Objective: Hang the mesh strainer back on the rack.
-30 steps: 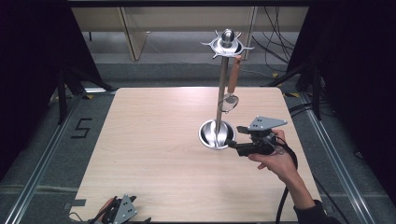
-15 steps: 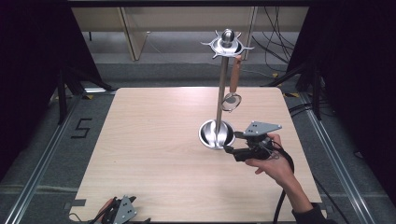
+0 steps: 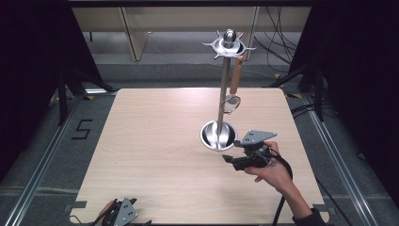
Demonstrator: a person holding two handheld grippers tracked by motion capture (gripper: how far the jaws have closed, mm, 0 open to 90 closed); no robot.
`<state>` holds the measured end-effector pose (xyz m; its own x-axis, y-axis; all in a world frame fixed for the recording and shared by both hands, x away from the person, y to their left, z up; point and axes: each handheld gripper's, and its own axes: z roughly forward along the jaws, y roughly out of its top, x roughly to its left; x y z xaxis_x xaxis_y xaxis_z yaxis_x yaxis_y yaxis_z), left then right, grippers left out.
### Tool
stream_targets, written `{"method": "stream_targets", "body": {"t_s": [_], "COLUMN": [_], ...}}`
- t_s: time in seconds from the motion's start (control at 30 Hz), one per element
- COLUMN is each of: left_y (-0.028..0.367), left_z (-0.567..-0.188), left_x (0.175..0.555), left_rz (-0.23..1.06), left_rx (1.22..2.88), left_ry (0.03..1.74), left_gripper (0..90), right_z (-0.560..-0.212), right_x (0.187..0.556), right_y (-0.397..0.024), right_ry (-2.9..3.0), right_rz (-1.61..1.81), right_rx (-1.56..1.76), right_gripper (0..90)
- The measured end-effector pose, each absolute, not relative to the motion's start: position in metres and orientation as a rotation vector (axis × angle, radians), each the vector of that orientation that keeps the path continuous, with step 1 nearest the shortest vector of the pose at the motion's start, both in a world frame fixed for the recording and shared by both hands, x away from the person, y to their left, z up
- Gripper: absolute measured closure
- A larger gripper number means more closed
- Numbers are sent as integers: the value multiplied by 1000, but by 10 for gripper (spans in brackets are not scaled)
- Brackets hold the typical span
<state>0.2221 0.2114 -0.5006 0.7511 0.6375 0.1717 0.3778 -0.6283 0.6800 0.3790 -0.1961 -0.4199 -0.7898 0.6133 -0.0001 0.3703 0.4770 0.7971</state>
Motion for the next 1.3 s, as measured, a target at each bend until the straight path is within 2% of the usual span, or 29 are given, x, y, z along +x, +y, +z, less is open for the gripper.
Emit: {"method": "stream_targets", "body": {"t_s": [1.3], "left_y": [210], "left_z": [-502], "left_x": [221], "left_rz": [542], "left_rx": [2306], "left_ry": [782], "left_gripper": [166], "right_z": [-467], "right_x": [350], "right_y": [-200], "right_ry": [2560], "right_rz": [1147], "right_rx": [862], "right_gripper": [298]}}
